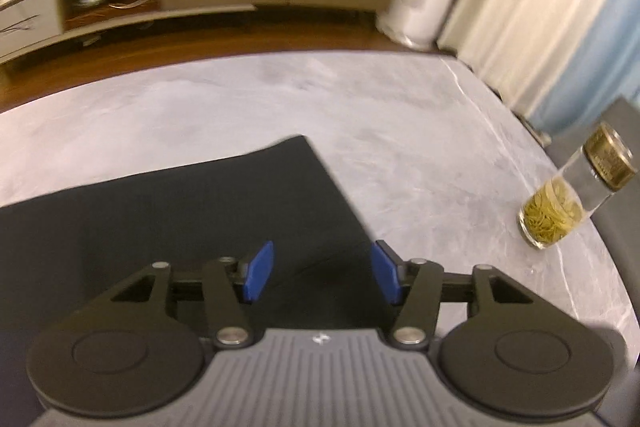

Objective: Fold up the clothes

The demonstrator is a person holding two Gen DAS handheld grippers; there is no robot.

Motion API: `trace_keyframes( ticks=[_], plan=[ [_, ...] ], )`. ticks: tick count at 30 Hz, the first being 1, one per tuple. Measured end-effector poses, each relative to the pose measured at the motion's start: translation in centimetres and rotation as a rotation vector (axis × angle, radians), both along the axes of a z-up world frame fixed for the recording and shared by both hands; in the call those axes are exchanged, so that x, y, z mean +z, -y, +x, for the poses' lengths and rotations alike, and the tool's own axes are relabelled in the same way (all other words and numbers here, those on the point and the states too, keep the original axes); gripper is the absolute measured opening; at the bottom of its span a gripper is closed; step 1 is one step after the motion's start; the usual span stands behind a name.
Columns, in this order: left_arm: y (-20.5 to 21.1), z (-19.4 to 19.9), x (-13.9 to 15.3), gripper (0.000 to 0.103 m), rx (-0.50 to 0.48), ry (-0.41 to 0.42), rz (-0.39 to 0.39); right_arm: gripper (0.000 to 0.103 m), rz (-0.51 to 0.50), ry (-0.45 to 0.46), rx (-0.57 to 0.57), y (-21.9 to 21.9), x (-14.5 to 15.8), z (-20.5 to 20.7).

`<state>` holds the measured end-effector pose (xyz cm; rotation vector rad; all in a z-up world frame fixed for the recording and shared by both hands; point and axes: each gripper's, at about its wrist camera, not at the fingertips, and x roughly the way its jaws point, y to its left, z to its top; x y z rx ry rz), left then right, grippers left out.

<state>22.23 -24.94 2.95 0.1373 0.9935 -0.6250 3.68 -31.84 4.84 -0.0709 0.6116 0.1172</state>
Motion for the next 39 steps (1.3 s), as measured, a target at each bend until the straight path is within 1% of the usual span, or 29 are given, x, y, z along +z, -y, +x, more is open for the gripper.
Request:
trace_keyframes(
  ticks=[1,2,3,4,5,6,7,9,11,12,14,17,19,20,22,23,24,27,29,33,35,37,38,39],
  plan=[
    [0.7,-0.1,-0.5,0.061,-0.02,0.0,0.031,0.006,0.006,0.01,0.012,-0.1,0.2,-0.3],
    [1.3,-0.3,-1.0,0.059,-0.038,0.005,0.066,0.006,0.011,0.02,0.023,-0.2,0.3,-0.6],
    [1.8,-0.5,-1.6,0.037,-0.057,0.009,0.1,0.006,0.017,0.03,0.035,-0.3,0.5,-0.8],
    [1.3,-0.6,-1.5,0.015,-0.053,0.017,0.096,0.006,0.022,0.04,0.047,-0.5,0.7,-1.1],
    [0.4,-0.8,-1.3,0.015,-0.042,0.026,0.08,0.006,0.028,0.05,0.058,-0.6,0.8,-1.4],
    [-0.5,-1.0,-1.1,0.012,-0.031,0.035,0.064,0.006,0.043,0.059,0.07,-0.6,1.0,-1.6],
    [-1.4,-1.2,-0.9,0.011,-0.02,0.045,0.048,0.007,0.075,0.066,0.079,-0.3,1.2,-1.8],
    [-5.4,-1.5,0.9,0.011,0.028,0.053,-0.044,0.01,0.149,0.078,0.103,0.3,1.6,-2.1],
    [-10.2,-1.6,2.8,0.011,0.083,0.061,-0.133,0.028,0.264,0.078,0.142,1.0,2.4,-2.5],
    [-12.9,-1.5,3.2,0.011,0.117,0.062,-0.153,0.031,0.321,0.076,0.161,1.3,2.8,-2.8],
    [-17.8,-0.9,3.2,0.011,0.183,0.056,-0.17,0.032,0.417,0.07,0.194,1.6,3.5,-3.1],
    [-23.3,0.2,0.7,0.01,0.267,-0.008,-0.168,0.032,0.438,0.029,0.214,0.3,3.1,-2.3],
    [-25.4,0.6,-1.0,0.012,0.299,-0.044,-0.179,0.032,0.401,-0.013,0.221,-1.4,2.2,-1.3],
    [-26.3,0.8,-1.8,0.013,0.313,-0.059,-0.2,0.032,0.379,-0.034,0.225,-2.3,1.7,-0.8],
    [-27.8,1.2,-3.0,0.019,0.332,-0.087,-0.238,0.032,0.317,-0.064,0.238,-4.1,0.8,-0.4],
    [-28.1,1.2,-3.5,0.021,0.337,-0.092,-0.238,0.032,0.274,-0.07,0.246,-5.2,0.3,-0.4],
    [-28.3,1.0,-3.7,0.028,0.342,-0.092,-0.232,0.032,0.232,-0.077,0.253,-6.1,-0.2,-0.3],
    [-28.4,0.9,-4.4,0.031,0.343,-0.074,-0.205,0.032,0.122,-0.11,0.282,-8.2,-1.1,-0.2],
    [-28.2,0.8,-4.4,0.031,0.343,-0.063,-0.204,0.033,0.069,-0.112,0.3,-9.0,-1.4,0.0],
    [-28.7,2.0,-4.5,0.032,0.401,-0.05,-0.227,0.033,0.062,-0.151,0.307,-9.0,-1.2,0.9],
    [-28.7,2.2,-4.6,0.031,0.398,-0.041,-0.221,0.033,0.054,-0.164,0.312,-9.2,-1.1,1.2],
    [-28.3,2.0,-4.3,0.031,0.375,-0.028,-0.173,0.033,0.044,-0.172,0.309,-9.5,-1.1,1.3],
    [-28.1,1.6,-3.8,0.031,0.381,-0.02,-0.131,0.033,0.042,-0.177,0.308,-9.6,-1.0,1.4],
    [-28.2,0.9,-3.1,0.03,0.387,0.005,-0.118,0.033,0.049,-0.183,0.308,-9.5,-0.9,1.6]
  ],
)
